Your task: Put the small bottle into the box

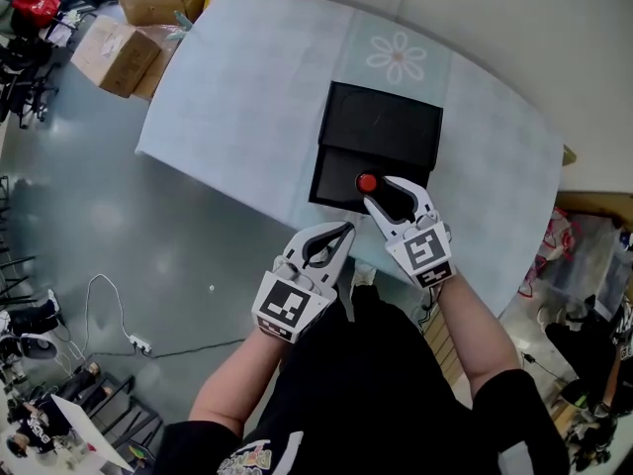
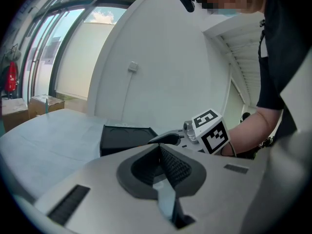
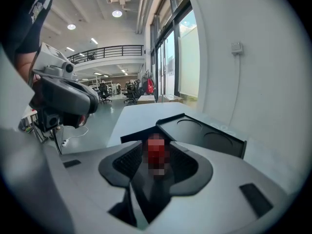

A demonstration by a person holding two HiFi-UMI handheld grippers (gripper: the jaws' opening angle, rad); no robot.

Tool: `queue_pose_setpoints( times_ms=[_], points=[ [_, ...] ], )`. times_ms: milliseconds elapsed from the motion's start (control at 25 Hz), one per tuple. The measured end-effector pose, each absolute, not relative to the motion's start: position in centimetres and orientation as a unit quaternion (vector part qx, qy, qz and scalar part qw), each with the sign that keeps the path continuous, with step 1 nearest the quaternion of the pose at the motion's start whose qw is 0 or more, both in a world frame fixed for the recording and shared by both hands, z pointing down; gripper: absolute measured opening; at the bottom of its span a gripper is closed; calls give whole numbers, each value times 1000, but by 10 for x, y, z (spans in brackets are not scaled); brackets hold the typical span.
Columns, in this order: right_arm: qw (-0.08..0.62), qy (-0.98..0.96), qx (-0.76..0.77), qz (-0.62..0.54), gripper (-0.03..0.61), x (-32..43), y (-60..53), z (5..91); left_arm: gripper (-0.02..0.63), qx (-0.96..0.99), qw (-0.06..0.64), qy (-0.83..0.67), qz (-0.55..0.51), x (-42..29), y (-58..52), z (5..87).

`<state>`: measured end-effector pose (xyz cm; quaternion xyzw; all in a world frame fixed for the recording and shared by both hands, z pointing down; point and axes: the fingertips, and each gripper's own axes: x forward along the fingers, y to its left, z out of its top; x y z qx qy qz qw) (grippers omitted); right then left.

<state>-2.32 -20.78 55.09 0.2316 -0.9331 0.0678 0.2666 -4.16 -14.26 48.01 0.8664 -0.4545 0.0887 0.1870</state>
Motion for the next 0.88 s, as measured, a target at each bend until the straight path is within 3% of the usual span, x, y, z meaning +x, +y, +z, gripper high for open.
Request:
queue_pose_setpoints(
  times_ms=[240,320,400,880],
  points=[
    [224,-944,230,69,146,0,-189,510,8,864,171,-466,78,-20,-125,461],
    [198,-947,241,79,60,11,-186,492,8,863,165,-472,75,-13,-120,454],
    [169,-949,249,92,13,22,-182,472,8,861,157,-478,73,-6,-115,446],
    [99,-959,252,87,9,61,-137,390,8,852,118,-508,53,-1,-86,377]
  ],
)
